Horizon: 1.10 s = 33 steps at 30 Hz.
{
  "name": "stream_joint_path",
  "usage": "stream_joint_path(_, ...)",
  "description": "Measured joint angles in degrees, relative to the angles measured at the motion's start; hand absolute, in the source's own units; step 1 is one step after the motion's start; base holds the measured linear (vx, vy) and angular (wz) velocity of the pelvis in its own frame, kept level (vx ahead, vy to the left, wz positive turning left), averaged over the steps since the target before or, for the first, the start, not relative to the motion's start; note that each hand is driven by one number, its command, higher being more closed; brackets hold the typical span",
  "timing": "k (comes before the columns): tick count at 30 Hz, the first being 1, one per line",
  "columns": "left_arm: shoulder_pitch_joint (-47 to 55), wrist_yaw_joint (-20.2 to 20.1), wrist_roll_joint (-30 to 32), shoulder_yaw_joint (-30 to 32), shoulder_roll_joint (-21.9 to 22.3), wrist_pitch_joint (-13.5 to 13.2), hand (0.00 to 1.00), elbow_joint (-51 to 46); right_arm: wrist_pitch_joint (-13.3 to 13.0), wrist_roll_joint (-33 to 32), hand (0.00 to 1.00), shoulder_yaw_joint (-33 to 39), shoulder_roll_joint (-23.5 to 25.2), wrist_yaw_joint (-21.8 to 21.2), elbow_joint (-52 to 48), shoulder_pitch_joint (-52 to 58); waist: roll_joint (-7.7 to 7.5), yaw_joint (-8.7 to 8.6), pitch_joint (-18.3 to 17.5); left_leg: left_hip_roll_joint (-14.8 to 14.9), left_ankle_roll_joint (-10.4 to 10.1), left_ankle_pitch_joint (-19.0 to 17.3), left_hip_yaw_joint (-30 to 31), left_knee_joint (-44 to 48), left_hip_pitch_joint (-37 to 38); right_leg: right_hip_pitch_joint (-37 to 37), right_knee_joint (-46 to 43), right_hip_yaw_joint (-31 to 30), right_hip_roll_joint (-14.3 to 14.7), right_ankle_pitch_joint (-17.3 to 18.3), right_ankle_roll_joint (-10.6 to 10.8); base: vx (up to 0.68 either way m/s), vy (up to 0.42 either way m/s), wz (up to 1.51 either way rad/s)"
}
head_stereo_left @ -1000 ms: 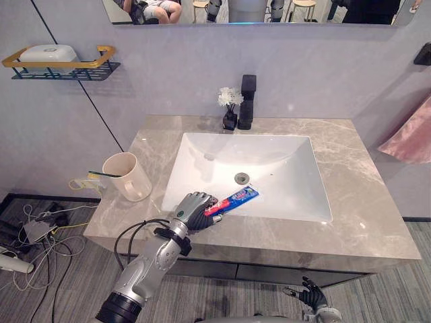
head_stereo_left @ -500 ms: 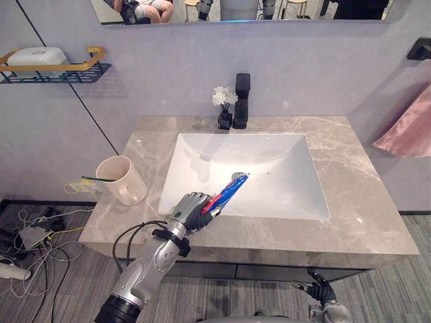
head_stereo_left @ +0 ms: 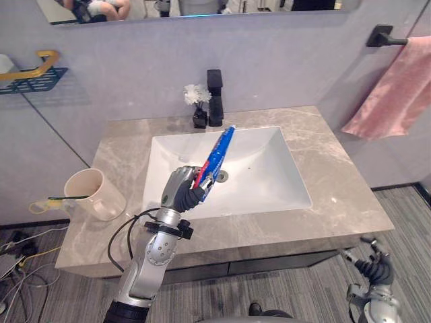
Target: Organize washtable
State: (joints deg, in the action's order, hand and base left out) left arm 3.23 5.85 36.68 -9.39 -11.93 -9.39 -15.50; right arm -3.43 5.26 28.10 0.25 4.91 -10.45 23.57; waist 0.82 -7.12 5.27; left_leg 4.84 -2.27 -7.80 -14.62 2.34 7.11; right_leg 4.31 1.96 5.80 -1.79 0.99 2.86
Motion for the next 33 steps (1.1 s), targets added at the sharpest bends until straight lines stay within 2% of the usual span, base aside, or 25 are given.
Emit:
stream_joint_path(3,0.8,0.0,0.0,0.0,0.0,0.0,1.0,-2.6,-0.1,1.5,0.0,1.0,0.0,-0.2,-5.8,-0.1,-0.52,0.07,0.3,-0.1,0.1,-0.1,-0.5,0.0,-0.2,-0.7,-0.5,-0.6,0.0,0.0,0.0,-0.02,0.007,-0.09)
stream_joint_path(7,1.2,-0.4,-1.3,0.0,0.6,-0.8,1.0,-4.9,-1.9,2.0,0.0,0.9,-0.4,-0.6,-14.6,-2.7,-0.64,0.26,0.4,-0.4,0.2,-0.1,-0.4,0.1,-0.7,-0.8,-0.6,-0.5,-0.3,0.0,0.2,-0.01,-0.001,0.01)
stream_joint_path(10,1.2,-0.6,-2.4,-0.4,0.5,-1.3,1.0,-5.9,-3.4,0.5,0.0,-4.0,-3.6,-1.1,-16.2,-6.4,-0.65,0.45,0.4,-0.6,0.2,-0.1,0.3,0.0,-1.0,-0.8,-0.6,0.2,-0.5,0.1,0.4,-0.02,-0.009,0.11)
stream_joint_path(14,0.5,-0.6,-3.8,-2.6,0.3,-2.3,1.0,-6.3,-5.9,-4.2,0.0,-12.8,-9.5,-1.7,-18.1,-12.8,-0.63,2.2,0.3,-0.8,0.3,0.0,1.8,0.2,-1.8,-0.7,-0.6,1.5,-0.7,0.2,0.6,0.0,-0.008,0.21)
stream_joint_path(15,-0.1,-0.5,-4.7,-3.7,-0.1,-2.3,1.0,-7.1,-7.9,-7.5,0.0,-15.9,-11.4,-2.4,-18.3,-16.7,-0.64,2.95,0.3,-1.0,0.4,0.0,3.0,0.6,-2.2,-0.7,-0.5,2.7,-0.9,0.2,0.7,0.04,-0.001,0.38)
stream_joint_path(19,-1.0,-0.4,-5.8,-4.1,-0.4,-2.8,1.0,-7.5,-9.0,-13.7,0.0,-20.1,-13.7,-4.0,-18.3,-21.3,-0.64,4.9,0.3,-1.1,0.6,0.3,4.6,0.7,-2.5,-0.3,-0.5,3.9,-1.2,0.2,0.7,0.03,0.003,0.29)
stream_joint_path(27,-2.3,1.8,-7.0,-7.3,-1.8,-2.9,1.0,-8.1,-8.9,-29.6,0.0,-29.7,-14.2,-6.5,-14.6,-25.8,-0.83,5.01,0.2,-2.6,1.8,1.0,6.9,0.2,-2.7,0.5,-0.5,5.5,-2.5,0.2,0.6,-0.01,0.025,0.16)
stream_joint_path(31,-2.5,2.2,-7.4,-8.8,-1.8,-3.0,1.0,-8.5,-8.5,-41.8,0.0,-33.7,-14.0,-8.4,-11.0,-26.0,-1.63,4.94,-0.4,-3.3,2.2,2.1,8.1,-0.6,-3.0,0.5,-0.3,6.7,-3.1,0.2,0.6,-0.04,0.002,0.15)
stream_joint_path(33,-2.5,3.0,-7.7,-9.0,-1.8,-3.0,1.0,-8.5,-8.5,-44.7,0.0,-34.9,-14.0,-8.8,-10.7,-26.1,-1.91,4.98,-0.6,-3.5,2.2,2.6,8.3,-1.1,-3.0,0.5,-0.3,6.9,-3.2,0.2,0.6,-0.06,-0.015,0.12)
